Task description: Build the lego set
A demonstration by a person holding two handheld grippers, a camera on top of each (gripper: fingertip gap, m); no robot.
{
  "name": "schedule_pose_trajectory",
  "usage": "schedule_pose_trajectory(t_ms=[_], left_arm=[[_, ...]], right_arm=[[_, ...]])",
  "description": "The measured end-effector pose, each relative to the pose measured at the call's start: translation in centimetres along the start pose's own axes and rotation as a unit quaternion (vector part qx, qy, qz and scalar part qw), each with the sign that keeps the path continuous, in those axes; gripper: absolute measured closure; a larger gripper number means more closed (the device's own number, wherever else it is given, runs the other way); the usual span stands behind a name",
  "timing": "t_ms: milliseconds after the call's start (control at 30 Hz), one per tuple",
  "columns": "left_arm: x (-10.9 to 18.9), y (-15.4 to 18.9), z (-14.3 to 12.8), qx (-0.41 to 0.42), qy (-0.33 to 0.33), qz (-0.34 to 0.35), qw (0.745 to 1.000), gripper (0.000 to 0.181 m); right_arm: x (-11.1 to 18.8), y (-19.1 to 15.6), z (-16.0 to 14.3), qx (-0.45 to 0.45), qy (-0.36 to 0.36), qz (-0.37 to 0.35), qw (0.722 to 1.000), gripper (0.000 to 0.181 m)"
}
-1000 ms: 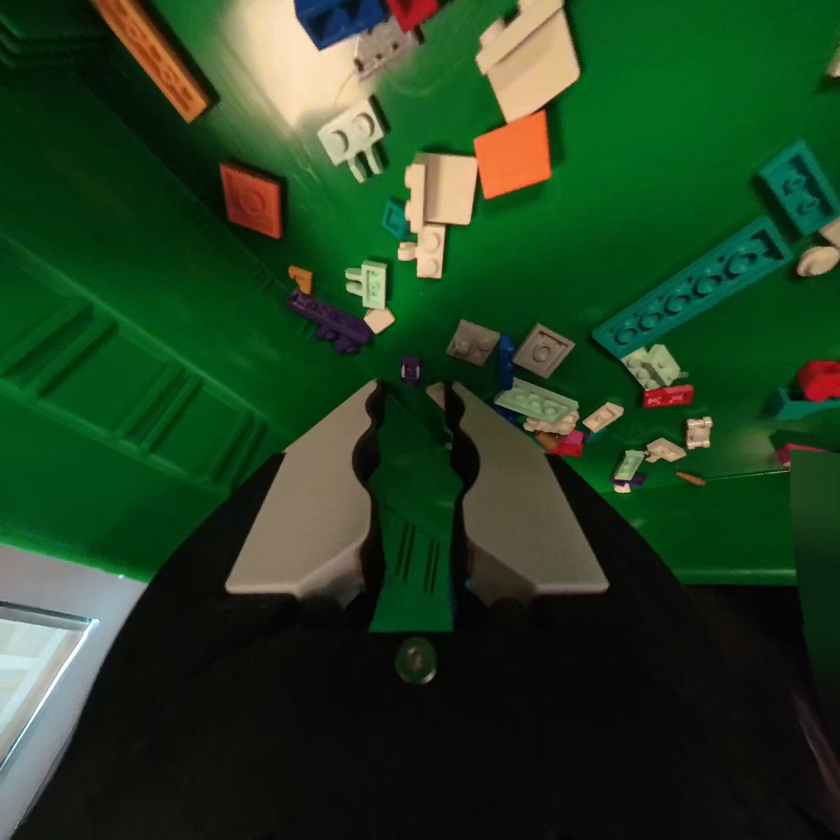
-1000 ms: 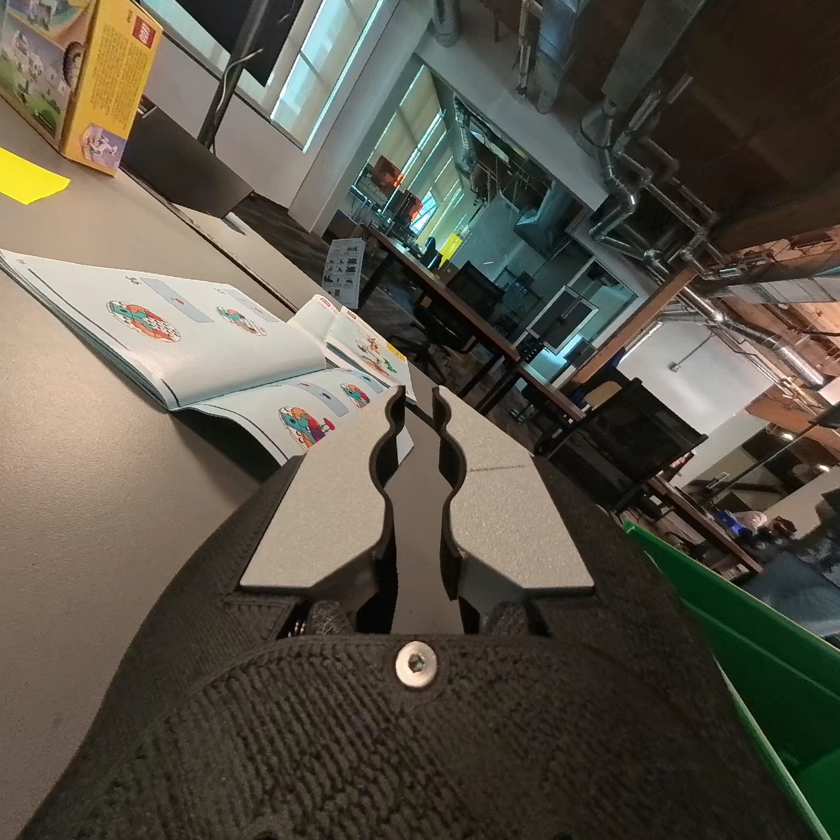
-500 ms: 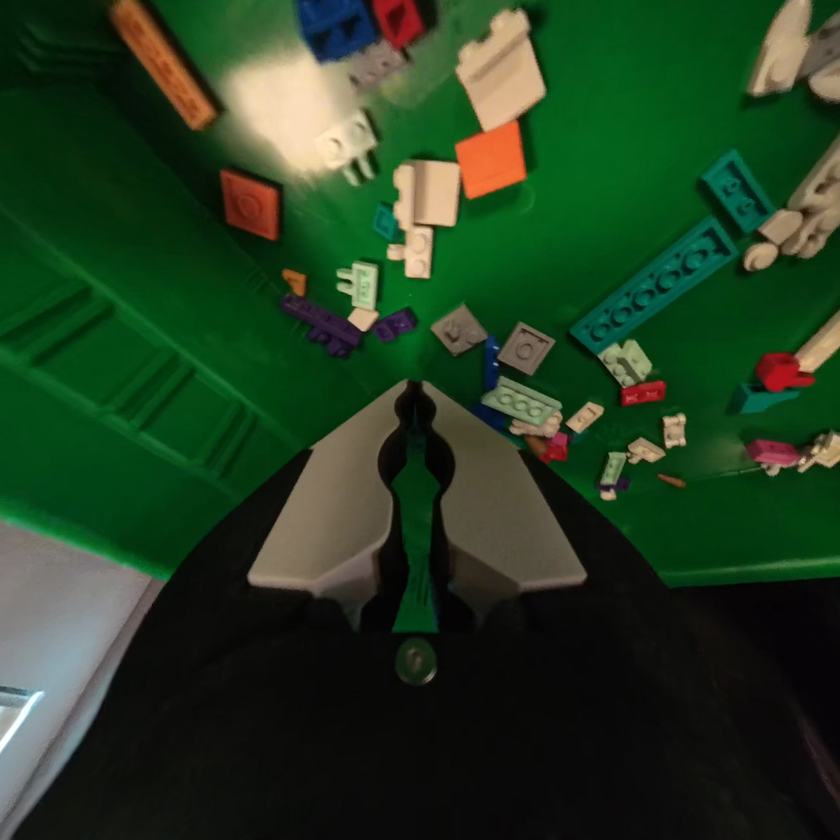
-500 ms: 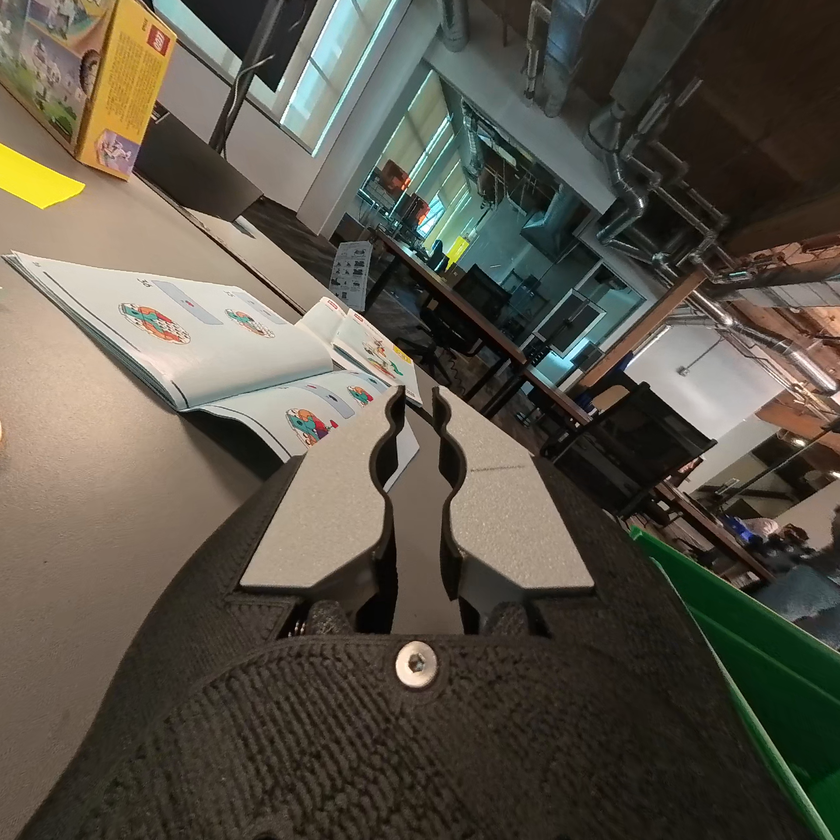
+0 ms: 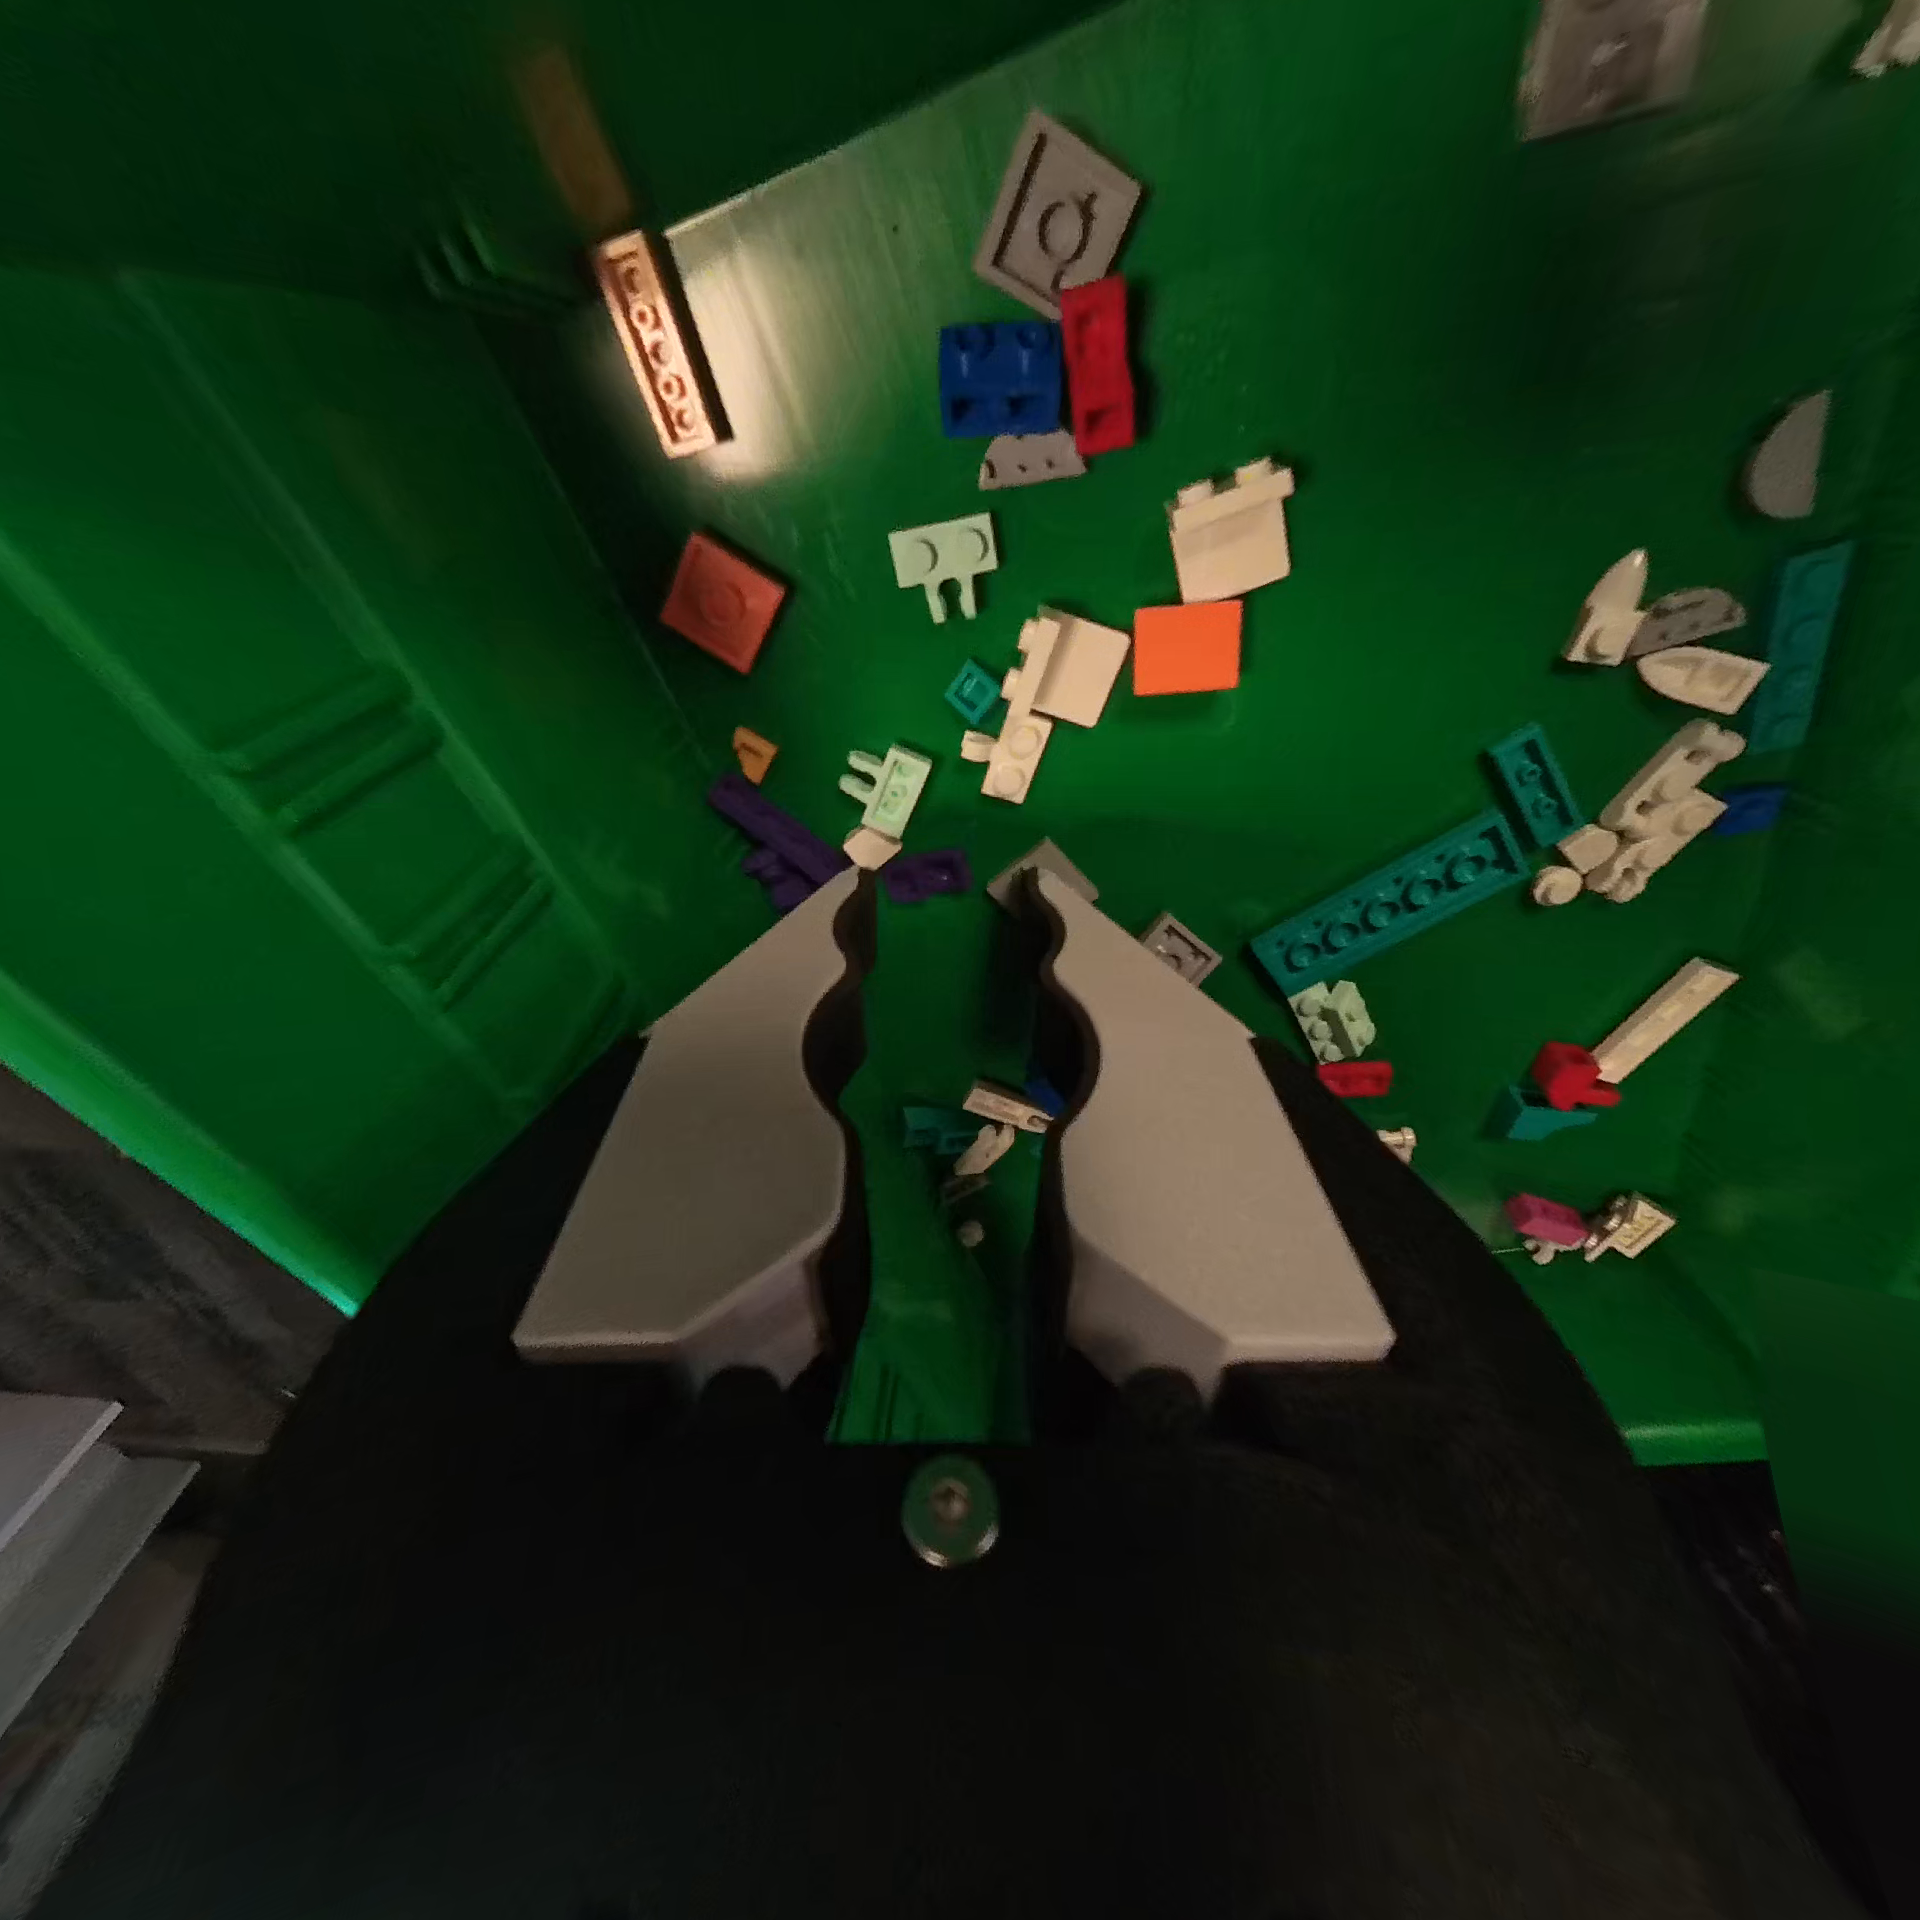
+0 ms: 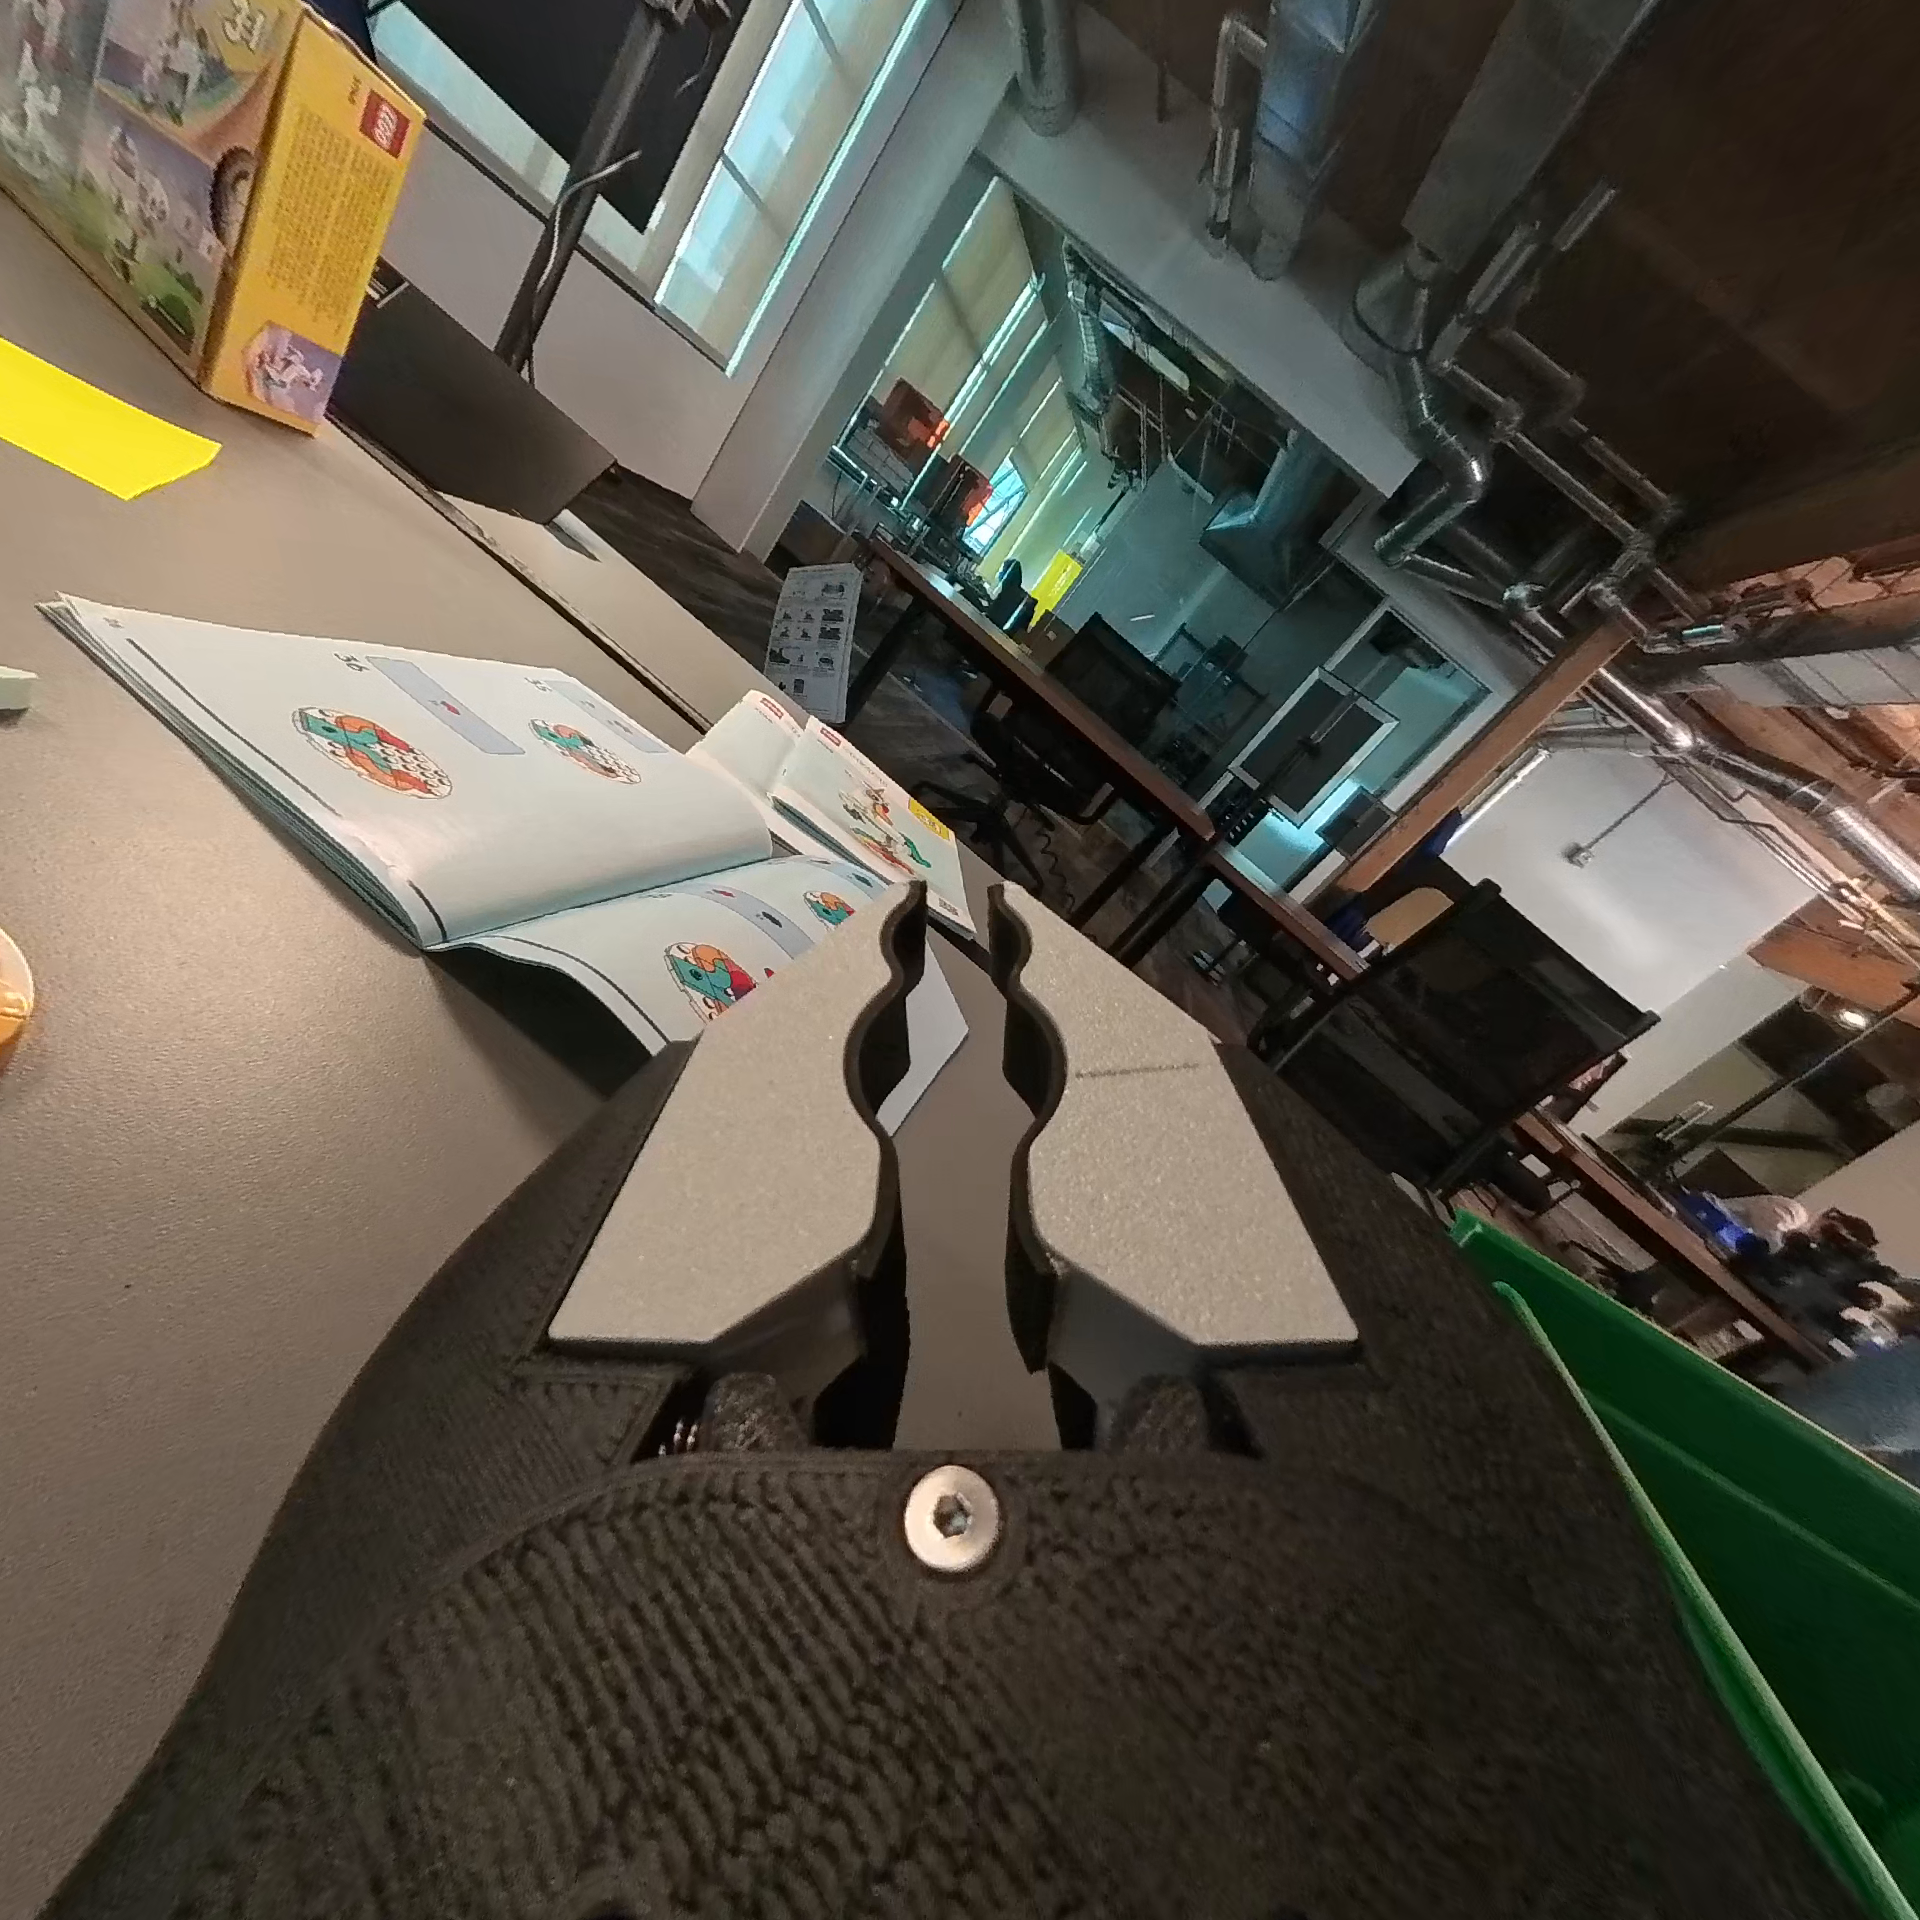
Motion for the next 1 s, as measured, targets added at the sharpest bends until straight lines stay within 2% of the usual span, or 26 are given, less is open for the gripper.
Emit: schedule_pose_trajectory(t_ms=[133,300,433,567,767,1000], left_arm=[[0.0,-0.1,0.3,0.037,0.000,-0.014,0.999,0.156],[-0.1,0.1,0.6,0.101,0.008,-0.077,0.992,0.162],[-0.5,-0.8,0.2,0.091,0.010,-0.027,0.995,0.175],[-0.6,-0.8,0.1,0.084,0.016,-0.005,0.996,0.174],[-0.5,-0.4,0.0,0.104,0.019,-0.057,0.993,0.170],[-0.5,-0.3,-0.2,0.107,0.020,-0.079,0.991,0.168]], right_arm=[[0.0,0.0,0.0,-0.001,0.001,0.000,1.000,0.172],[0.0,0.0,0.1,-0.002,0.002,0.002,1.000,0.172],[0.0,-0.1,0.1,0.000,0.002,0.003,1.000,0.172],[-0.1,-0.1,0.1,-0.001,0.002,0.004,1.000,0.172],[-0.1,-0.1,0.1,-0.002,0.002,0.005,1.000,0.172],[-0.1,-0.2,0.1,-0.001,0.002,0.008,1.000,0.172]])
Point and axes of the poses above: each gripper's, where its closed fingertips meet, x back along the fingers, z out of its top, y = z × x across the jaws, the point moved 5 cm from there along x, back along the fingers, and after that the axes turned 14 degrees about x, right-handed, at the moved point
